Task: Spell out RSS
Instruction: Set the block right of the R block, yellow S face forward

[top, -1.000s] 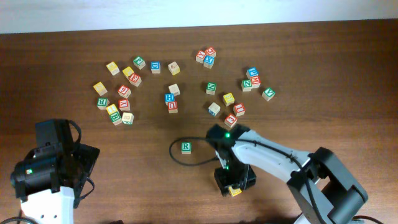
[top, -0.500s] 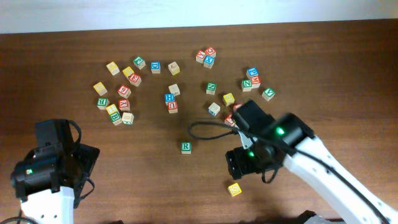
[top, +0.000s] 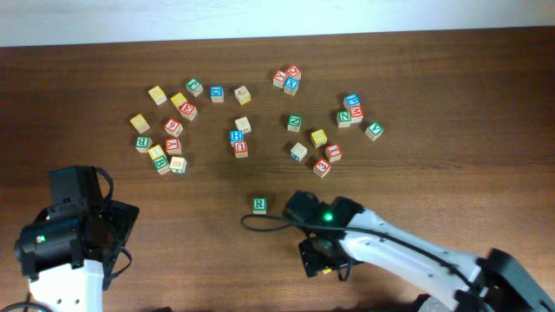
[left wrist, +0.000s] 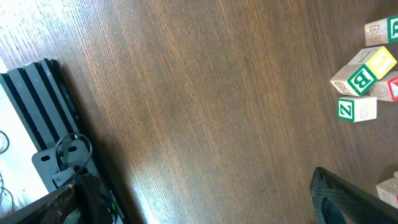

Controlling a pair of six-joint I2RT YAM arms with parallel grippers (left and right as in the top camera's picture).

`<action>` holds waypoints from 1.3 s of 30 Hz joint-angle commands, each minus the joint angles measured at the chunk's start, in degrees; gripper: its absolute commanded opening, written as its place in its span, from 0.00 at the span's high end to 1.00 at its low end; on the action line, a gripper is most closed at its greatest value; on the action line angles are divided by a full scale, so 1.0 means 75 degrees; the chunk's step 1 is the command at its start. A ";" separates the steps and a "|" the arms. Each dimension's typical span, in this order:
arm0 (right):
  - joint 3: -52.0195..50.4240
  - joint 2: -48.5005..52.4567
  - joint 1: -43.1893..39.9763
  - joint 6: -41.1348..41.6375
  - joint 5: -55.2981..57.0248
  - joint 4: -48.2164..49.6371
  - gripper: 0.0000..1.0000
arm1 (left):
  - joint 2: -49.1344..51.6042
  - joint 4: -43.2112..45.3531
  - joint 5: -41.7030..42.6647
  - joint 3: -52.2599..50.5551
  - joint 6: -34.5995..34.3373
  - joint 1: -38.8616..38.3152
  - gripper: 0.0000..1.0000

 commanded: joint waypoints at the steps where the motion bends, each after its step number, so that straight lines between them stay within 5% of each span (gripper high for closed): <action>1: -0.0009 0.0650 0.0443 0.0254 0.0192 0.0064 0.24 | -0.0003 -0.0006 -0.0032 0.0096 0.0114 0.0047 0.01; 4: -0.0009 0.1137 0.0519 0.0478 0.0105 0.0184 0.40 | -0.0003 -0.0006 -0.0032 0.0096 0.0114 0.0047 0.01; 9: -0.0006 0.1329 0.0519 0.0469 0.0096 0.0259 0.49 | -0.0003 -0.0006 -0.0035 0.0096 0.0114 0.0047 0.01; 39: 0.0341 0.1329 0.0093 0.0463 0.0073 0.0944 0.74 | -0.0003 -0.0006 -0.0032 0.0096 0.0114 0.0047 0.01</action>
